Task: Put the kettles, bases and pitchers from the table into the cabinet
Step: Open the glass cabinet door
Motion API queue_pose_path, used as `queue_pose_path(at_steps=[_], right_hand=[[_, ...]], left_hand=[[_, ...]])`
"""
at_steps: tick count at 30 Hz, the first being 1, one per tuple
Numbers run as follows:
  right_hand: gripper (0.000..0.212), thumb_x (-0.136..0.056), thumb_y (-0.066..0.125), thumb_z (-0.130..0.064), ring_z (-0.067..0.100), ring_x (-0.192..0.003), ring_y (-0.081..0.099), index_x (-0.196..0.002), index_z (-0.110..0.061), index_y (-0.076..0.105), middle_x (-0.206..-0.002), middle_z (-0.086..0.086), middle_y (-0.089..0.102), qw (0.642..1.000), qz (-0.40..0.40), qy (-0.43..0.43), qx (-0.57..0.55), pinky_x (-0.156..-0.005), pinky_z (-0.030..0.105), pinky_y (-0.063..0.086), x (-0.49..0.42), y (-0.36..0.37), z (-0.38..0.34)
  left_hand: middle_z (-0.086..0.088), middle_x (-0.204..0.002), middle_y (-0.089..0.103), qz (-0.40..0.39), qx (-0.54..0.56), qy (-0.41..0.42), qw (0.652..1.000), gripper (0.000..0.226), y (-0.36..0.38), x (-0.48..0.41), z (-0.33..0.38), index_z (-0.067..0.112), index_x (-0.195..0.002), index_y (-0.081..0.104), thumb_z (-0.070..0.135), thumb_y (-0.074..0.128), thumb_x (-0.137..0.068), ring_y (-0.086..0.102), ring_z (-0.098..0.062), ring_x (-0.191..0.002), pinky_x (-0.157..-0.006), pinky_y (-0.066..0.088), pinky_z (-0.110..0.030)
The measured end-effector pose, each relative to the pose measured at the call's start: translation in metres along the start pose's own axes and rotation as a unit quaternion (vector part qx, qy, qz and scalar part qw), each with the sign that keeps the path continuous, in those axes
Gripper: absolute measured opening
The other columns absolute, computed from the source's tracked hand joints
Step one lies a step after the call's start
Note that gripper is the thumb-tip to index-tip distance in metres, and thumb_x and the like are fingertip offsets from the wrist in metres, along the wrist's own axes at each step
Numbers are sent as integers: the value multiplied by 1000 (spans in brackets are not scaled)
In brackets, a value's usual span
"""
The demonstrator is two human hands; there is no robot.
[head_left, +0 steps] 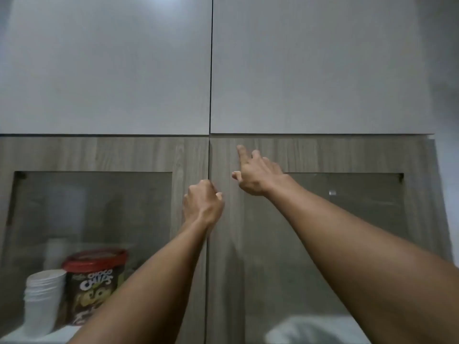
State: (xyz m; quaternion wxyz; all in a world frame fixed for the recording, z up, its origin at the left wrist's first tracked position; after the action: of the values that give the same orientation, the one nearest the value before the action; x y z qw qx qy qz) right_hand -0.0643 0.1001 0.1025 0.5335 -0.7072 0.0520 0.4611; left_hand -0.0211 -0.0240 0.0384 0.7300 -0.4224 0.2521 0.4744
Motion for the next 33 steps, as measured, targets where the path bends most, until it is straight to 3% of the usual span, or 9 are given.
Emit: queue_pose_path(at_steps=[3,7,11,13,16,20,26,30,33], right_hand=[[68,-100,46,-43,44,-128,49,-155,-22,13,-149,23,35,1000,8,18,3,-101,52,43,-31,10,-3],[85,-94,56,-51,42,-129,49,-158,-37,1,-151,23,32,999,-11,43,-6,-100,49,43,-61,20,-5],[87,-84,70,-51,41,-126,53,-153,-38,19,-141,21,52,998,6,42,-40,-100,48,45,-68,10,-4],[82,-82,75,-44,39,-128,52,-150,-33,30,-141,16,55,994,11,47,-94,-102,45,45,-68,5,-6],[78,-77,81,-42,37,-129,52,-143,-26,41,-140,11,57,987,18,51,-154,-105,43,45,-65,-5,-14],[78,-75,80,-49,37,-126,53,-139,-26,42,-135,11,58,983,39,44,-172,-100,40,45,-46,-22,-19],[90,-64,78,-66,34,-109,64,-138,-34,38,-127,8,62,966,53,71,-243,-90,48,57,14,-70,-28],[102,-55,68,-82,36,-101,67,-137,-33,33,-115,8,67,970,59,96,-215,-87,51,57,67,-118,-37],[105,-48,63,-87,38,-91,70,-131,-30,31,-96,9,72,975,68,111,-177,-83,52,58,106,-157,-39]], left_hand=[[-4,-91,72,3,6,-3,1000,13,12,-19,-13,17,-93,72,28,66,-92,66,-19,-78,-65,56,-32],[-4,-83,68,-11,32,-27,999,17,25,-42,-21,16,-86,69,33,72,-88,66,-22,-77,-63,55,-32],[0,-73,61,-26,33,-33,999,21,22,-44,-17,14,-87,69,35,72,-87,60,-16,-67,-52,45,-28],[0,-78,60,-23,43,-42,998,21,16,-36,-17,15,-91,69,35,71,-87,61,-22,-76,-59,44,-31],[-5,-106,56,-20,90,-60,994,34,8,-19,-16,15,-112,54,33,71,-88,59,-26,-98,-73,43,-35],[-12,-124,58,-52,139,-63,987,48,-3,7,-8,11,-135,41,28,62,-95,59,-28,-107,-83,48,-39],[-12,-120,66,-72,170,-83,979,38,-49,58,21,11,-127,54,28,63,-94,63,-31,-109,-84,49,-36],[-10,-113,68,-67,165,-38,983,35,-95,103,52,7,-120,58,20,69,-90,63,-24,-98,-75,42,-26],[-11,-112,67,-68,197,-3,978,31,-128,139,84,6,-116,57,18,68,-89,63,-26,-101,-76,42,-26]])
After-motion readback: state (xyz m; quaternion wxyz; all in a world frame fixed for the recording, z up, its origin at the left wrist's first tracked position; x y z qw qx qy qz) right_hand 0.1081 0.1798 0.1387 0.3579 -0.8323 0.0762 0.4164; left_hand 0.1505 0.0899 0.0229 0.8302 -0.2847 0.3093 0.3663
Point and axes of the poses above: each hand's wrist, its own x-axis away from the middle knuckle, its own y-axis out of the palm, z = x × y, the point moved 5 cm from there along -x, towards the middle knuckle
